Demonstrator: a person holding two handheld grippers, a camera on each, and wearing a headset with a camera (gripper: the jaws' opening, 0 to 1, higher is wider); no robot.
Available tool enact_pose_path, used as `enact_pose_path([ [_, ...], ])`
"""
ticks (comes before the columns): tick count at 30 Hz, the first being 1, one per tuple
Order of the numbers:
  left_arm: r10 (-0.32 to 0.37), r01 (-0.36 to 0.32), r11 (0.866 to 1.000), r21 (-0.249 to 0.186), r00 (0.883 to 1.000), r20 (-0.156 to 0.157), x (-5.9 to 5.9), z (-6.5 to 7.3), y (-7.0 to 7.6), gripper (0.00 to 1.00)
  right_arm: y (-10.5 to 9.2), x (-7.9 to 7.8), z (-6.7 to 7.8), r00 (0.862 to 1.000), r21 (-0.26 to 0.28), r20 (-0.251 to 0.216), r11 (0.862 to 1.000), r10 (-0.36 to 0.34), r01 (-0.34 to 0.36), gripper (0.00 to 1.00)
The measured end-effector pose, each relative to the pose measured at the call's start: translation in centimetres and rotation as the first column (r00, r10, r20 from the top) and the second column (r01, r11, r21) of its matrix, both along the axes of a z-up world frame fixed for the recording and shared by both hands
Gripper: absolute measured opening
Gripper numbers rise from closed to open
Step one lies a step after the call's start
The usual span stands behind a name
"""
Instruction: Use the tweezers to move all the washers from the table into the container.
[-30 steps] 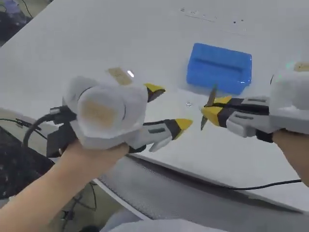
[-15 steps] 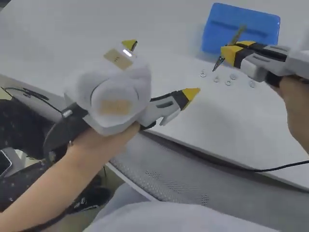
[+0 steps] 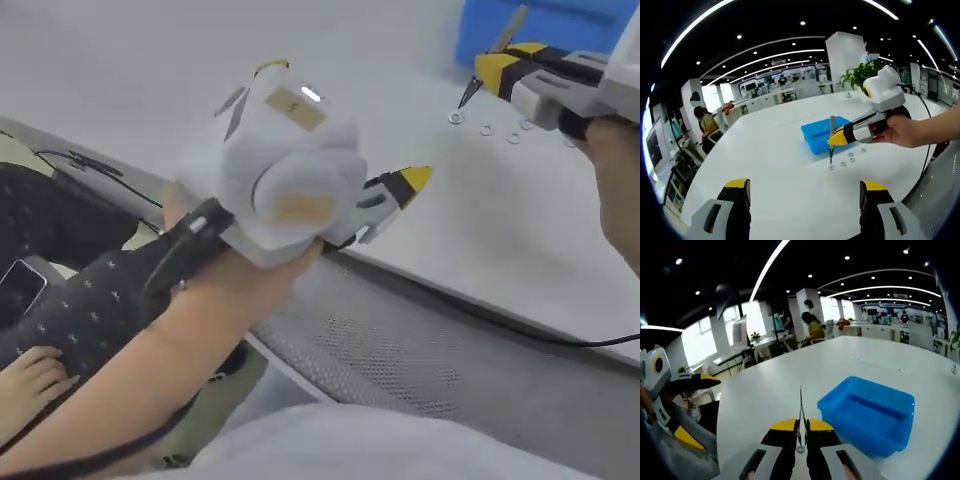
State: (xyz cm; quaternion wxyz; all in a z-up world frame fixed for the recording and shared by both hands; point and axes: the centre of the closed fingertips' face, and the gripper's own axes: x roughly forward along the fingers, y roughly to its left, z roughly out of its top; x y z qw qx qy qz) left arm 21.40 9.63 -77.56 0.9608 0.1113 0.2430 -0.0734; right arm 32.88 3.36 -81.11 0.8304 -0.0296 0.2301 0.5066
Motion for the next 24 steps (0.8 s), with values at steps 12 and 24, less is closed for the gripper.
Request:
enact_pose_path([
  [12,-0.012,0.013,1.0,0.02,0.999,-0.036,-0.3,-0.7,0.0,0.92,0.0,-1.0,-0.8,1.0,-0.022,0.01,1.0,-0.005,0.005,0.03],
  [24,-0.005,0.006,0.999,0.032,0.999,-0.043,-0.3,-0.8,0.3,0.92,-0.2,-1.4,-1.1,0.997,-0.118,0.062,0.993,0.035,-0.028,0.02],
])
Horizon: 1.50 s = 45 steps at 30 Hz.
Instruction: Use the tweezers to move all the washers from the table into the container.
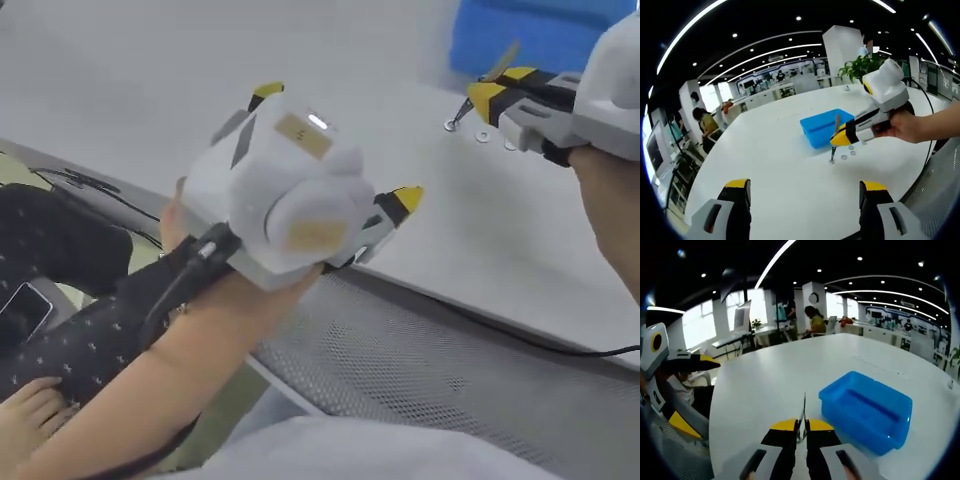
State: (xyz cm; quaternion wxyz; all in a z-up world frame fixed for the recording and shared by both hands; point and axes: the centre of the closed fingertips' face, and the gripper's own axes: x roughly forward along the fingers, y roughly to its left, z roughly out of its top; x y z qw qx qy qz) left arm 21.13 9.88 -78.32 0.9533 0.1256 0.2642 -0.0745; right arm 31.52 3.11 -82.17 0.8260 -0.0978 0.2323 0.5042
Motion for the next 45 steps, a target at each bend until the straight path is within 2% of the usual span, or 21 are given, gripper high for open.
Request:
enact_pose_path([
  [3,-0.005,0.005,1.0,-0.007,1.0,0.005,0.1,0.1,-0.1,0.94,0.0,0.0,0.0,1.0,-0.036,0.017,0.999,0.011,-0.01,0.02],
  [9,-0.003,0.004,1.0,-0.018,1.0,0.005,0.1,0.1,-0.2,0.96,-0.1,-0.2,0.2,1.0,-0.044,-0.023,0.999,0.015,-0.016,0.01],
  [15,-0.003,0.003,1.0,-0.021,1.0,0.008,0.2,0.1,-0.2,0.97,-0.2,-0.5,0.6,0.999,-0.052,-0.035,0.998,0.017,-0.019,0.01],
  [21,-0.011,0.01,1.0,-0.028,1.0,-0.006,0.1,-0.2,-0.4,0.99,-0.5,-0.7,1.7,1.0,-0.071,-0.014,0.997,0.025,-0.026,0.01],
  [23,-0.013,0.013,1.0,-0.028,1.0,-0.009,0.1,-0.2,-0.4,0.99,-0.7,-0.6,2.1,0.999,-0.09,0.023,0.995,0.038,-0.036,0.01],
  [25,-0.015,0.015,1.0,-0.026,1.0,-0.01,0.1,-0.3,-0.4,0.99,-0.8,-0.6,2.3,0.999,-0.091,0.015,0.995,0.042,-0.041,0.01],
  [27,-0.015,0.015,1.0,-0.023,1.0,-0.012,0.1,-0.3,-0.4,0.99,-0.9,-0.4,2.6,0.998,-0.097,0.028,0.994,0.048,-0.045,0.01],
  [35,-0.008,0.008,1.0,-0.024,1.0,-0.006,0.2,-0.3,-0.3,0.99,-1.1,0.3,4.0,0.999,-0.092,0.007,0.995,0.048,-0.047,0.01],
  [45,-0.008,0.008,1.0,-0.02,1.0,-0.005,0.2,-0.3,-0.3,0.99,-0.9,1.3,6.4,0.999,-0.061,0.029,0.997,0.045,-0.043,0.01],
])
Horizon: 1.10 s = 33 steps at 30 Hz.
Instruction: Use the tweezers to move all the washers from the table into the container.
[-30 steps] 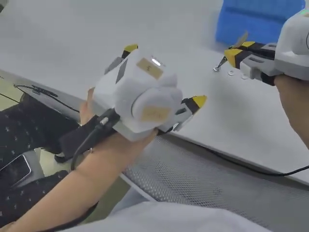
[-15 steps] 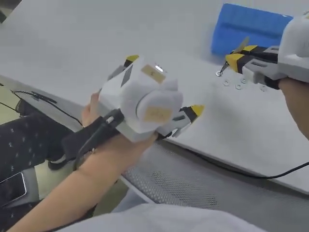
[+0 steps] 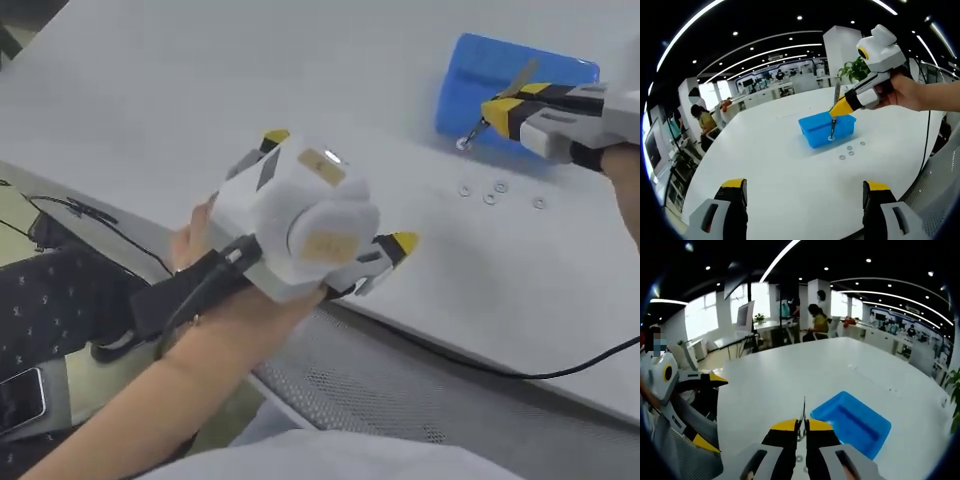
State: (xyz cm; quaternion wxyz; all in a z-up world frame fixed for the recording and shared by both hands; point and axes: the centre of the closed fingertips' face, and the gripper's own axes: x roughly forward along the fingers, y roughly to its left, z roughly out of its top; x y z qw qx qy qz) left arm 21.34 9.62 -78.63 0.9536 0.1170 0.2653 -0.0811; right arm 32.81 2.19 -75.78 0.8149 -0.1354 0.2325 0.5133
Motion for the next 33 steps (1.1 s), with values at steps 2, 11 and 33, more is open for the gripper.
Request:
enact_pose_path([
  [2,0.0,0.0,1.0,0.002,1.0,0.006,0.0,0.1,0.0,0.99,0.1,0.3,0.4,1.0,0.011,0.002,1.0,-0.004,0.004,0.02],
  [11,0.003,-0.003,1.0,0.005,1.0,0.006,0.0,0.1,0.1,0.99,0.6,1.4,1.3,0.999,0.028,0.028,1.0,-0.014,0.014,0.02],
  [33,0.004,-0.004,1.0,-0.002,1.0,-0.002,-0.1,0.0,0.1,0.99,1.8,5.7,-0.9,0.986,0.015,0.113,0.992,-0.125,0.124,0.02],
])
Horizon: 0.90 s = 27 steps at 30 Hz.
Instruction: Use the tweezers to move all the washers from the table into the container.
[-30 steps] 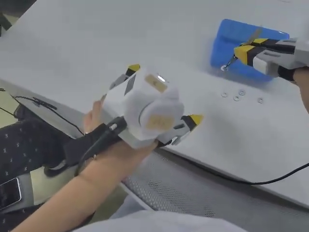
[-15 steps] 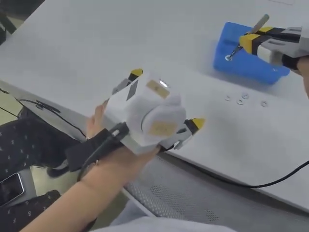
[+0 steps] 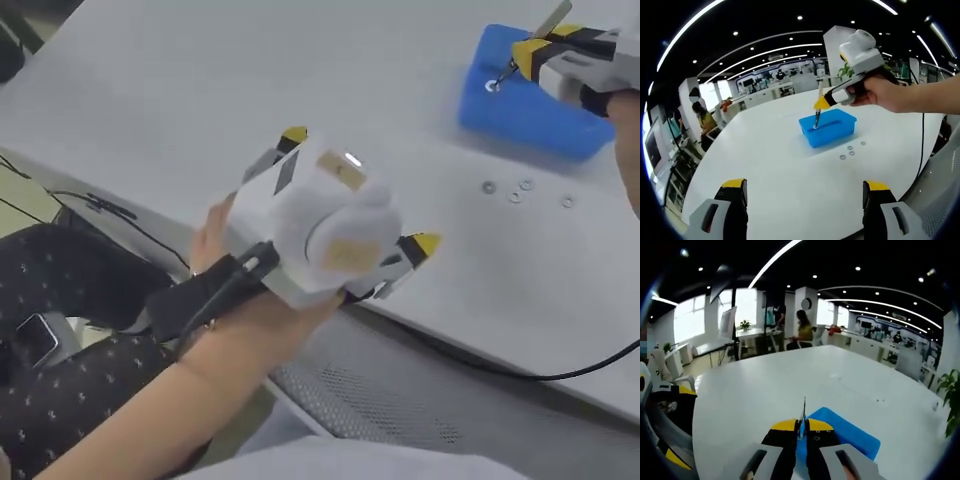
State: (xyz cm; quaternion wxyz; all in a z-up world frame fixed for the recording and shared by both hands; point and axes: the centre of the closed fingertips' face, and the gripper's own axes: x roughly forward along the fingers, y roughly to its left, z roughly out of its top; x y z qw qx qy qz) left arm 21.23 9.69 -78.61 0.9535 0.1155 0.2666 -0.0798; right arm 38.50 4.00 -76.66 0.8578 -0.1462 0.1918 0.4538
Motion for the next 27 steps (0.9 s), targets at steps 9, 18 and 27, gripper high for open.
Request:
enact_pose_path([
  [9,-0.005,0.005,1.0,-0.004,1.0,-0.004,-0.1,0.0,-0.1,0.98,0.2,0.8,-2.1,1.0,-0.024,-0.016,1.0,-0.011,0.011,0.02],
  [18,0.008,-0.008,1.0,-0.007,1.0,0.0,0.0,0.0,0.1,0.98,0.4,0.9,-3.8,0.998,-0.036,-0.053,0.999,-0.026,0.024,0.02],
  [27,0.007,-0.007,1.0,-0.007,1.0,-0.002,0.0,0.0,0.1,0.98,0.4,0.9,-4.6,0.997,-0.052,-0.065,0.998,-0.031,0.027,0.02],
])
